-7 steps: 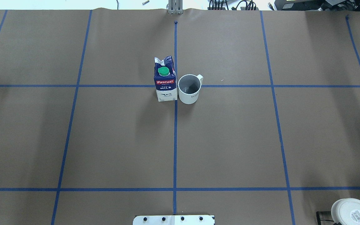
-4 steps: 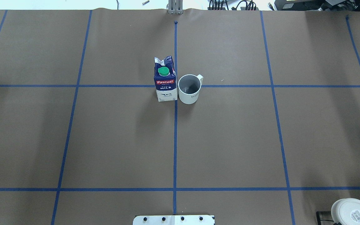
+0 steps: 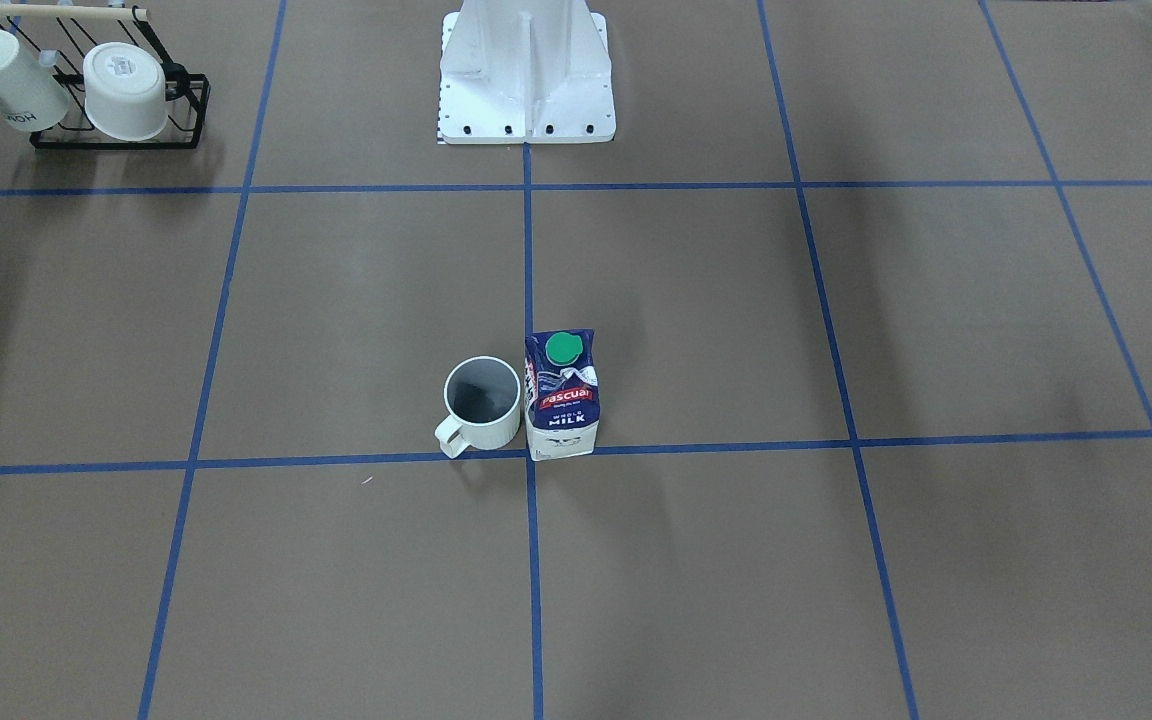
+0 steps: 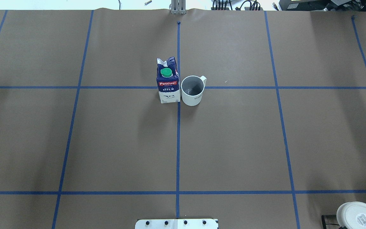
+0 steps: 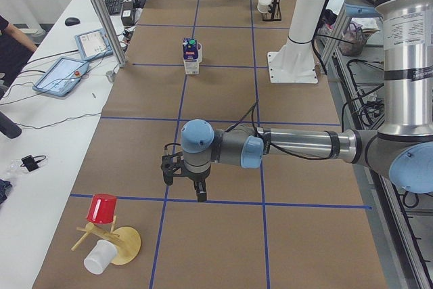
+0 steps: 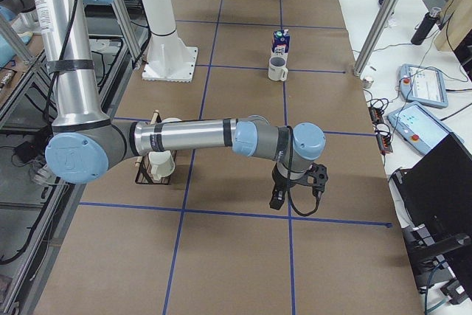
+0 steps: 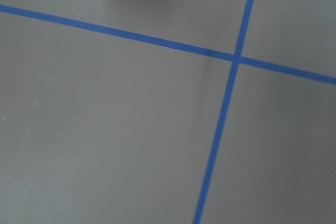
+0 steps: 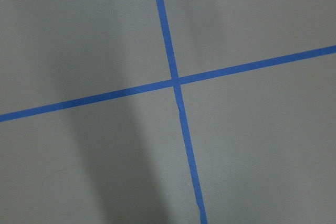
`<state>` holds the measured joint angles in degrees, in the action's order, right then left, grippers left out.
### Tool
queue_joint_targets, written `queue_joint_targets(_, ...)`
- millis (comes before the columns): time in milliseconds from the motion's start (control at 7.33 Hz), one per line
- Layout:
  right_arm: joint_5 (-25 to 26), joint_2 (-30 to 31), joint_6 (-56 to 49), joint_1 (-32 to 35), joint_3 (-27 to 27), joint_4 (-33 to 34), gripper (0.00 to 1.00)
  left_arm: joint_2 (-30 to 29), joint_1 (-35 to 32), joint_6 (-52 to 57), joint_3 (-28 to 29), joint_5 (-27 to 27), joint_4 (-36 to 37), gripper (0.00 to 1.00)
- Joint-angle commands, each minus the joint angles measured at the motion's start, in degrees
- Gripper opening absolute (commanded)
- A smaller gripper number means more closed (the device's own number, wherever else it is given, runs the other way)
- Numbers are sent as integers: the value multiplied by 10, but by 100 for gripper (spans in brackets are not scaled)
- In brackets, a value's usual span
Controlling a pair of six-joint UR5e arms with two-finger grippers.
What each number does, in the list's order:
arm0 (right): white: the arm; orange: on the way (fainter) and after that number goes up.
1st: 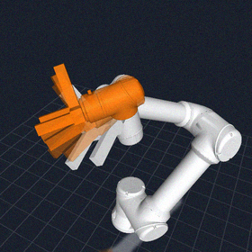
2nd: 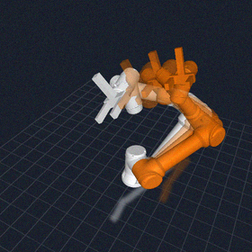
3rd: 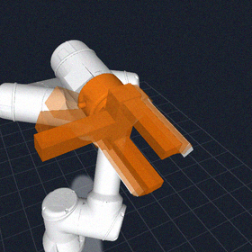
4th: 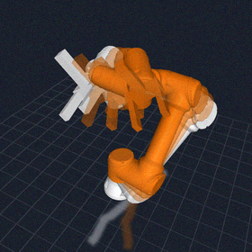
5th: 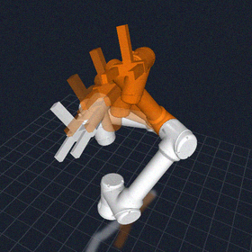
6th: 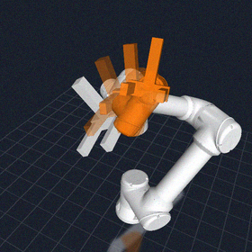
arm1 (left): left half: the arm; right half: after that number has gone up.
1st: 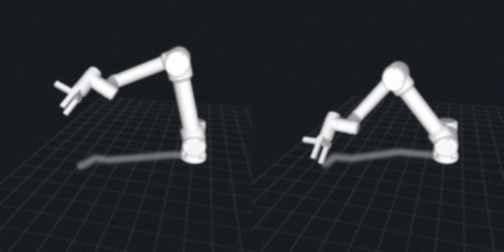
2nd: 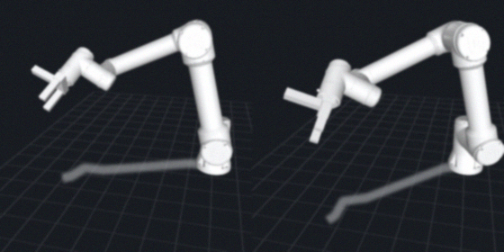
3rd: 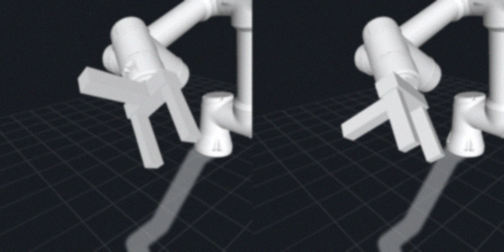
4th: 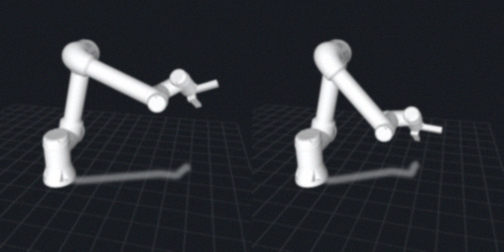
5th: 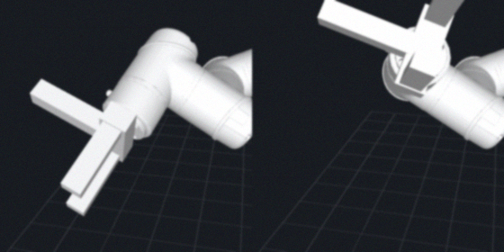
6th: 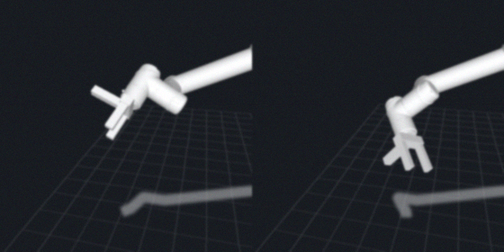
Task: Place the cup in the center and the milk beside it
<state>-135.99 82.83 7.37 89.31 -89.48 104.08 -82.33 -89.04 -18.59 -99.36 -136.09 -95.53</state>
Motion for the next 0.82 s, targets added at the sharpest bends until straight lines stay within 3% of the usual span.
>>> queue_joint_targets(0, -1, 1, 0, 0, -3, 0, 100, 2, -1, 14, 2, 0, 1, 98)
queue_joint_targets(682, -5, 1, 0, 0, 1, 0, 100, 2, 0, 14, 6, -1, 1, 98)
